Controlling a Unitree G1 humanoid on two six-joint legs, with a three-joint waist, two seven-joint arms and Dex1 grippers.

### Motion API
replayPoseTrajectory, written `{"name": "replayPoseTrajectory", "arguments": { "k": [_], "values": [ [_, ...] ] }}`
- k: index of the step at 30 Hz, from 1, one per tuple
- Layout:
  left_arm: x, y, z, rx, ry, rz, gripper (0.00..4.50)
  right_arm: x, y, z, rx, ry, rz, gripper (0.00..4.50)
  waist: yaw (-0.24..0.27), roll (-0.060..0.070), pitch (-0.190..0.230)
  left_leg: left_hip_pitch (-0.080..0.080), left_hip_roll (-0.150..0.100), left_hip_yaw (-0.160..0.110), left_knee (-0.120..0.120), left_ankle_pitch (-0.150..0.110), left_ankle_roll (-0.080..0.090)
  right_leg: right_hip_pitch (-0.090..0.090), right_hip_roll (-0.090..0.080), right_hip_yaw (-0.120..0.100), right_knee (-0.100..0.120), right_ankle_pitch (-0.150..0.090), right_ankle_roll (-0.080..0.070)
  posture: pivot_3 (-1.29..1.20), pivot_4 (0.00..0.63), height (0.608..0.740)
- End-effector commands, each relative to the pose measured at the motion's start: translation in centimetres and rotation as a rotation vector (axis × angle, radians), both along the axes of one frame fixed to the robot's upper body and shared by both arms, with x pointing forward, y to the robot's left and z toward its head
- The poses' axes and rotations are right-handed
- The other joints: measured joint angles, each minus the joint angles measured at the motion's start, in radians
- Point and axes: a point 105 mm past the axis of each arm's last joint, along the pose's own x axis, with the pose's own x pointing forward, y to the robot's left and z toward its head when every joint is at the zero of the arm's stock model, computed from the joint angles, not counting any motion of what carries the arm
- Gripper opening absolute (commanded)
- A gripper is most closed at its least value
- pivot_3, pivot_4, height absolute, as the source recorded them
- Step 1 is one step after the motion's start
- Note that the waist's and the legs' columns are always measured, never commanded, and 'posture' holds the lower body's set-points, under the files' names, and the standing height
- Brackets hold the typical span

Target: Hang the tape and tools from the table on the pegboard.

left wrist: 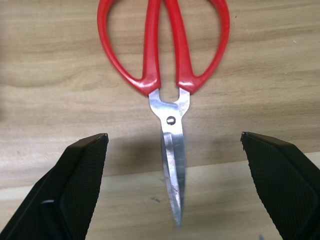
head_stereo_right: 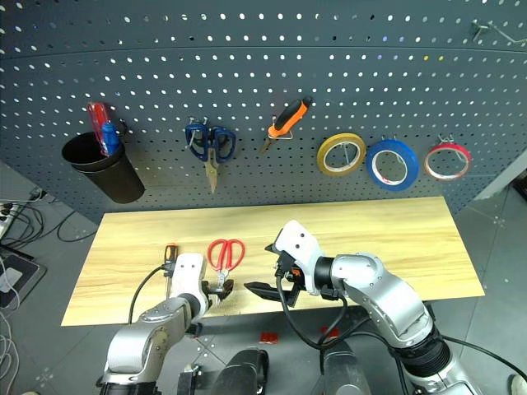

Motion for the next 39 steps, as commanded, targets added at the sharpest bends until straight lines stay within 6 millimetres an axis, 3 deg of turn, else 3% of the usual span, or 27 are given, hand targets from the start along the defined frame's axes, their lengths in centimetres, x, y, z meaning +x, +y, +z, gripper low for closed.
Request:
{"name": "replayPoseTrajectory", "arguments": {
  "k": [1, 3, 6, 18, 24, 30, 35, 39],
  "values": [
    [0.7, 1.0, -0.1, 0.025, 0.0, 0.049, 4.48, -0.2, 0.2, 1.1, 0.028, -0.028, 0.005, 4.5, 0.001, 0.0, 0.0, 0.0, 0.0, 0.0, 0.0, 0.0, 0.0, 0.0, 0.0, 0.0, 0.0, 0.0, 0.0, -0.01, 0.249, 0.74],
    [1.1, 1.1, -0.4, 0.029, 0.006, 0.058, 4.48, 0.0, 0.0, 1.2, 0.024, -0.025, -0.002, 4.5, 0.001, 0.0, 0.0, 0.0, 0.0, 0.0, 0.0, 0.0, 0.0, 0.001, 0.0, 0.0, -0.001, 0.0, 0.0, -0.01, 0.249, 0.74],
    [1.4, 1.3, -0.7, 0.023, 0.017, 0.072, 4.0, 0.1, -0.3, 1.2, 0.013, -0.024, -0.01, 4.5, 0.001, 0.0, 0.0, 0.0, 0.0, 0.0, 0.0, 0.0, 0.0, 0.001, 0.0, 0.0, -0.002, 0.0, 0.0, -0.02, 0.251, 0.74],
    [1.4, 1.6, -3.2, -0.024, 0.132, 0.039, 0.43, 0.4, -0.5, 2.6, -0.005, -0.041, -0.02, 4.5, -0.003, 0.0, 0.0, 0.003, 0.0, -0.002, 0.0, 0.0, 0.0, 0.006, 0.0, -0.002, -0.005, 0.0, 0.0, -0.04, 0.253, 0.74],
    [1.1, 2.1, -3.1, 0.023, 0.098, -0.036, 0.31, 0.1, -0.8, 2.5, -0.028, -0.053, -0.028, 4.5, -0.006, 0.0, 0.0, 0.006, 0.0, -0.002, -0.001, 0.0, 0.0, 0.009, -0.001, -0.002, -0.005, 0.0, 0.0, -0.05, 0.25, 0.74],
    [1.9, 2.0, 2.0, 0.297, -0.277, -0.301, 0.31, -0.1, -1.5, 3.0, -0.041, -0.157, -0.019, 4.5, -0.007, 0.0, 0.0, 0.005, 0.0, -0.003, -0.002, 0.0, 0.0, 0.008, -0.001, -0.003, -0.007, 0.0, 0.0, -0.05, 0.246, 0.74],
    [0.4, 2.6, 7.2, 0.531, -0.634, -0.421, 0.31, -1.0, -1.4, 4.1, 0.003, -0.291, 0.04, 4.5, -0.005, 0.0, 0.0, 0.004, 0.0, -0.002, -0.003, 0.0, 0.0, 0.007, -0.007, -0.003, -0.007, 0.0, 0.0, -0.05, 0.245, 0.74],
    [-1.1, 1.7, 11.5, 0.579, -0.894, -0.443, 0.31, -1.7, -1.1, 5.2, 0.071, -0.306, 0.088, 4.5, -0.005, -0.001, 0.001, 0.003, -0.001, -0.002, -0.003, 0.0, 0.0, 0.007, -0.008, -0.003, -0.008, 0.0, 0.0, -0.05, 0.243, 0.74]
  ]
}}
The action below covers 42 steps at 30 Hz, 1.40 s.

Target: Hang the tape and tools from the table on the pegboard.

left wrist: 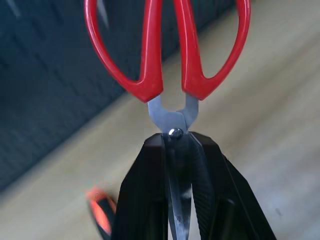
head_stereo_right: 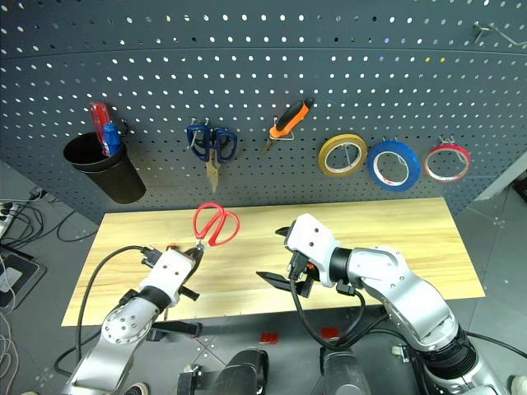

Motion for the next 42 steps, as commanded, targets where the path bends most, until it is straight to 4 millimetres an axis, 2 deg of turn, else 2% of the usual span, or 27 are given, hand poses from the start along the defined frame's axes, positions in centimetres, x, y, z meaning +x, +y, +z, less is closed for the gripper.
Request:
{"name": "replayPoseTrajectory", "arguments": {
  "k": [1, 7, 12, 18, 23, 27, 32, 37, 39, 42],
  "values": [
    [-1.1, -1.2, 5.6, 0.011, -0.276, -0.076, 0.31, -1.2, 0.6, 2.4, 0.089, -0.075, 0.074, 4.5, 0.0, -0.001, 0.0, 0.0, 0.0, 0.0, 0.0, 0.0, 0.0, 0.0, 0.0, 0.0, 0.0, 0.0, 0.0, -0.05, 0.24, 0.74],
    [-0.6, -1.5, 10.0, -0.119, -0.415, -0.007, 0.31, -0.3, 0.8, 4.3, 0.172, -0.111, 0.064, 4.5, 0.002, -0.001, 0.0, 0.0, -0.001, 0.0, 0.001, 0.0, 0.001, 0.002, 0.004, -0.002, 0.001, 0.0, 0.0, -0.03, 0.236, 0.74],
    [1.1, -1.6, 11.1, -0.158, -0.408, 0.049, 0.31, 0.7, 1.1, 5.7, 0.208, -0.131, 0.061, 4.5, -0.001, -0.001, 0.0, 0.0, 0.0, -0.001, 0.001, 0.0, 0.001, 0.002, 0.007, -0.002, 0.001, 0.0, 0.0, -0.03, 0.236, 0.74],
    [3.7, -2.5, 9.7, -0.182, -0.296, 0.057, 0.31, 1.2, 1.6, 7.5, 0.256, -0.15, 0.07, 4.5, -0.003, -0.001, 0.0, 0.0, 0.0, -0.001, 0.001, 0.0, 0.001, 0.001, 0.009, -0.002, 0.001, 0.0, 0.0, -0.04, 0.238, 0.74],
    [5.0, -3.6, 8.1, -0.18, -0.222, 0.016, 0.31, 1.3, 1.9, 8.1, 0.273, -0.164, 0.075, 4.5, 0.0, -0.001, 0.0, 0.0, 0.0, -0.001, 0.002, 0.0, 0.001, 0.001, 0.008, -0.002, 0.001, 0.0, 0.0, -0.04, 0.238, 0.74],
    [5.1, -4.0, 7.7, -0.176, -0.208, -0.004, 0.31, 1.3, 2.0, 8.2, 0.276, -0.167, 0.079, 4.5, -0.001, -0.001, 0.0, 0.0, 0.001, -0.001, 0.002, 0.0, 0.0, 0.0, 0.008, -0.001, 0.001, 0.0, 0.0, -0.05, 0.242, 0.74],
    [4.7, -4.7, 8.3, -0.14, -0.245, -0.045, 0.31, 1.1, 1.9, 8.1, 0.279, -0.163, 0.077, 4.5, -0.002, -0.001, 0.0, 0.0, 0.001, -0.001, 0.002, 0.0, 0.0, 0.0, 0.008, -0.001, 0.001, 0.0, 0.0, -0.05, 0.242, 0.74],
    [4.7, -4.2, 8.0, -0.172, -0.23, 0.008, 0.31, 1.0, 1.9, 8.0, 0.285, -0.157, 0.076, 4.5, -0.002, -0.001, 0.0, 0.0, 0.001, -0.001, 0.002, 0.0, 0.001, 0.0, 0.007, -0.001, 0.001, 0.0, 0.0, -0.05, 0.242, 0.74],
    [4.7, -4.1, 7.8, -0.206, -0.213, 0.021, 1.06, 1.1, 1.9, 8.1, 0.289, -0.158, 0.075, 4.5, -0.002, -0.001, 0.0, 0.0, 0.001, -0.001, 0.002, 0.0, 0.001, 0.0, 0.007, -0.001, 0.001, 0.0, 0.0, -0.05, 0.242, 0.74],
    [4.9, -3.4, 7.4, -0.246, -0.185, 0.071, 1.94, 1.1, 1.9, 8.2, 0.292, -0.159, 0.074, 4.5, -0.003, -0.001, 0.0, 0.0, 0.001, -0.001, 0.002, 0.0, 0.001, 0.0, 0.007, -0.001, 0.001, 0.0, 0.0, -0.05, 0.242, 0.74]
  ]
}}
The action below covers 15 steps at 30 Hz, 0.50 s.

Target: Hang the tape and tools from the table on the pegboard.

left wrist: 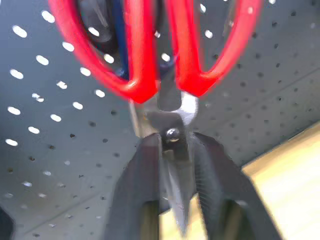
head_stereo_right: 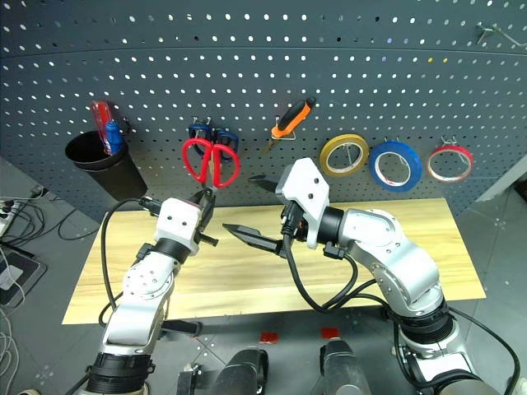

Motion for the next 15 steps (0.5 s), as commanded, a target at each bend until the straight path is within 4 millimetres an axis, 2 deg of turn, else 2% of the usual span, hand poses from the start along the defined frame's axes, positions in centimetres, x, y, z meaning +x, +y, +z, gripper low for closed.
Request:
{"name": "replayPoseTrajectory", "arguments": {
  "k": [1, 3, 6, 8, 10, 13, 15],
  "values": [
    [-0.3, 0.9, 0.6, -0.051, -0.004, 0.047, 2.25, -0.6, 0.1, 1.0, 0.034, -0.035, 0.014, 4.5, 0.0, 0.0, 0.0, 0.0, 0.0, 0.0, 0.0, 0.0, 0.0, 0.0, 0.0, 0.0, 0.0, 0.0, 0.0, -0.05, 0.242, 0.74],
    [-0.5, 1.7, -0.2, -0.093, 0.042, 0.078, 2.86, -0.6, 0.1, 0.9, 0.031, -0.03, 0.011, 4.5, -0.001, 0.0, 0.0, 0.0, 0.0, 0.0, 0.0, 0.0, 0.0, 0.0, 0.0, 0.0, 0.0, 0.0, 0.0, -0.05, 0.242, 0.74],
    [-1.3, 4.0, -2.7, -0.231, 0.164, 0.169, 3.73, -0.3, 0.0, -0.4, -0.002, 0.005, -0.037, 4.5, -0.002, 0.0, 0.0, 0.0, 0.0, 0.0, 0.0, 0.0, 0.0, 0.0, 0.0, 0.001, 0.0, 0.0, 0.0, -0.05, 0.242, 0.74],
    [-2.1, 4.9, -3.9, -0.289, 0.224, 0.185, 3.73, 0.4, -0.1, -2.0, -0.049, 0.067, -0.11, 4.5, -0.003, 0.0, 0.0, 0.0, 0.001, 0.0, 0.0, 0.0, 0.0, 0.0, 0.0, 0.001, 0.0, 0.0, 0.0, -0.05, 0.246, 0.74],
    [-3.1, 6.6, -6.1, -0.319, 0.339, 0.232, 3.73, 1.0, 0.0, -4.0, -0.133, 0.14, -0.207, 4.5, -0.003, 0.0, 0.0, 0.0, 0.001, 0.0, 0.0, 0.0, 0.0, -0.001, 0.0, 0.001, 0.0, 0.0, 0.0, -0.05, 0.249, 0.74],
    [-4.6, 9.1, -9.1, -0.365, 0.514, 0.281, 3.73, 0.4, 1.0, -4.9, -0.149, 0.243, -0.214, 4.5, -0.002, 0.0, 0.0, 0.0, 0.001, -0.001, 0.0, 0.0, 0.0, -0.001, 0.0, 0.0, 0.001, 0.0, 0.0, -0.03, 0.255, 0.74],
    [-5.1, 10.2, -9.7, -0.379, 0.558, 0.299, 3.73, -0.4, 1.5, -5.2, -0.171, 0.255, -0.187, 4.5, -0.002, 0.0, 0.001, 0.0, 0.0, -0.001, -0.001, 0.0, 0.0, -0.001, 0.001, 0.0, 0.001, 0.0, 0.0, -0.03, 0.261, 0.74]
  ]
}}
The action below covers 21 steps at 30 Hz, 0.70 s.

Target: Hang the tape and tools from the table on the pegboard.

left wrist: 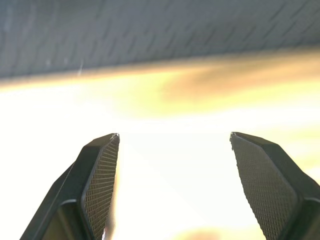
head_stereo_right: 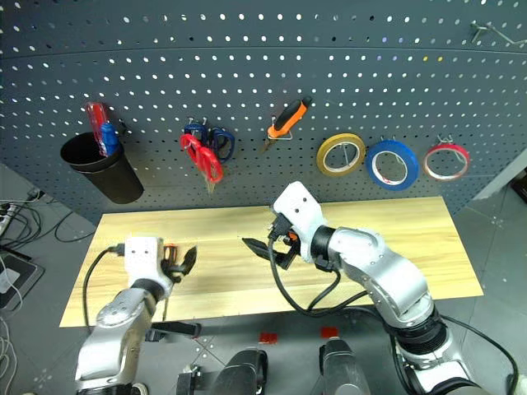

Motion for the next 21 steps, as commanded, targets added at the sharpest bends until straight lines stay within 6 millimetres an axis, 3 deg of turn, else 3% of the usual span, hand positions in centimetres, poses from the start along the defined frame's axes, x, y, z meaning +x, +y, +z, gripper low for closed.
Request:
{"name": "replayPoseTrajectory", "arguments": {
  "k": [1, 5, 10, 19, 21],
  "values": [
    [-0.8, 1.7, -0.5, -0.045, 0.065, 0.015, 3.73, -2.1, 1.2, 0.5, -0.011, -0.01, 0.071, 4.5, 0.001, -0.001, 0.001, 0.0, 0.0, 0.0, 0.0, 0.0, 0.0, 0.0, 0.0, 0.0, 0.0, 0.0, 0.0, -0.03, 0.266, 0.74],
    [-0.8, 3.8, -0.8, -0.059, 0.12, 0.052, 3.73, -3.4, 2.3, 0.2, -0.027, 0.017, 0.124, 4.5, 0.005, -0.003, 0.003, 0.0, 0.0, -0.001, 0.0, 0.0, 0.0, 0.0, -0.001, -0.001, -0.001, 0.0, 0.0, -0.03, 0.284, 0.74],
    [0.7, 5.5, -1.6, -0.103, 0.179, 0.075, 3.73, -3.4, 3.8, 1.1, -0.015, 0.018, 0.144, 4.5, 0.002, -0.002, 0.014, 0.001, 0.0, -0.001, 0.0, 0.0, 0.0, 0.0, 0.001, -0.001, 0.0, 0.0, 0.0, -0.02, 0.311, 0.74],
    [3.2, 3.8, -3.1, -0.166, 0.233, 0.066, 3.73, -3.8, 4.1, 1.7, -0.021, 0.029, 0.18, 4.5, 0.001, -0.007, 0.032, -0.003, 0.0, -0.001, -0.001, 0.0, 0.0, -0.004, -0.001, 0.0, 0.0, 0.0, 0.0, -0.03, 0.331, 0.74],
    [3.2, 3.9, -3.5, -0.187, 0.24, 0.104, 3.11, -3.6, 4.1, 1.7, -0.027, 0.029, 0.179, 4.5, 0.0, -0.007, 0.032, -0.003, 0.0, 0.0, -0.001, 0.0, 0.0, -0.005, -0.001, 0.0, 0.0, 0.0, 0.0, -0.04, 0.327, 0.74]
  ]
}}
